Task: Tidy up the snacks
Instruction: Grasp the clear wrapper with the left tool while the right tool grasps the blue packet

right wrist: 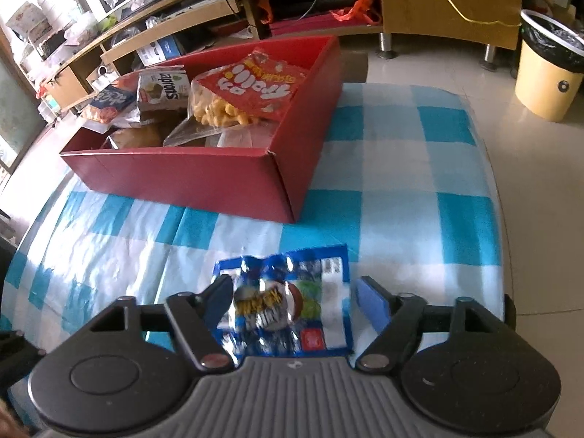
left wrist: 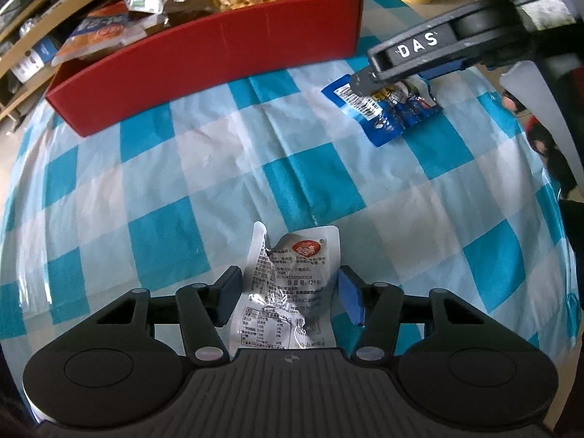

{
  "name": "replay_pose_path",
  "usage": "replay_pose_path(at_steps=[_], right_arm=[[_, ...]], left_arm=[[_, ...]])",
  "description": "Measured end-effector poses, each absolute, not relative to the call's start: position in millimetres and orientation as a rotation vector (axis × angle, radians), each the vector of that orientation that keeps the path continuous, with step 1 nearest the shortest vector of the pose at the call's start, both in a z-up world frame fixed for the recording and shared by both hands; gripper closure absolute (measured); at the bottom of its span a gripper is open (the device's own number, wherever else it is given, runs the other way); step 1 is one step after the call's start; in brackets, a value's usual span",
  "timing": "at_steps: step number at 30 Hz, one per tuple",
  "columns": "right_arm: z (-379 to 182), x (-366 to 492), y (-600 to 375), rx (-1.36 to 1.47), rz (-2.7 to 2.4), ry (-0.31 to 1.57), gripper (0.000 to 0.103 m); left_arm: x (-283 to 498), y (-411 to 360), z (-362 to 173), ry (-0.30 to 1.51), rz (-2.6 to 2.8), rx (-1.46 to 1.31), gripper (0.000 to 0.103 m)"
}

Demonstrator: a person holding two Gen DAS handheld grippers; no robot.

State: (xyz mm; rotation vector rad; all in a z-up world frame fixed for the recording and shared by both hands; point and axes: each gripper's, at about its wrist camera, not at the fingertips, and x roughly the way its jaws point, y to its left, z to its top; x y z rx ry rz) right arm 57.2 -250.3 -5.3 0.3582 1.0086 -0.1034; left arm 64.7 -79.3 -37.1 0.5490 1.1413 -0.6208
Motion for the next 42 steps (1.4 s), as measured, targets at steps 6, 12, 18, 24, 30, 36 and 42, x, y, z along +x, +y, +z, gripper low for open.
replay_pose_path(at_steps=[6,12,18,24,30,36,42], right_arm=[[-7.3,69.8,-245.8,0.324,-0.097,1.004,0.027],[-4.1,44.7,-232.6,0.399,-0.048,1.035,0.025],[9.7,19.6,-216.6,0.297,0.038,1.057,0.025],[18.0,41.9,-205.6,0.086,0.092,1.043,0.025],[-2.9,63.0,-192.8,0.020,0.135,1.093,0.023],[-8.2,59.2,-190.6,-0.007,0.135,1.079,0.025],[-1.5,50.3,-187.7,0.005,0.129,1.054,0.033]], left_arm=[[67.5,-75.5,-35.6,1.154,-0.625,0.535,0.039],[68.7,-75.4,-36.7,1.158,-0.628,0.542,0.038],[68.6,-70.1,-37.3,1.161,-0.622,0.543,0.038],[67.6,-73.9,-38.6,1.154,-0.625,0.561,0.038],[66.4,-75.7,-39.1,1.146,-0.636,0.578,0.037],[67.4,-76.3,-38.9,1.145,-0.644,0.582,0.037],[67.2,-77.3,-38.8,1.147,-0.641,0.583,0.037]])
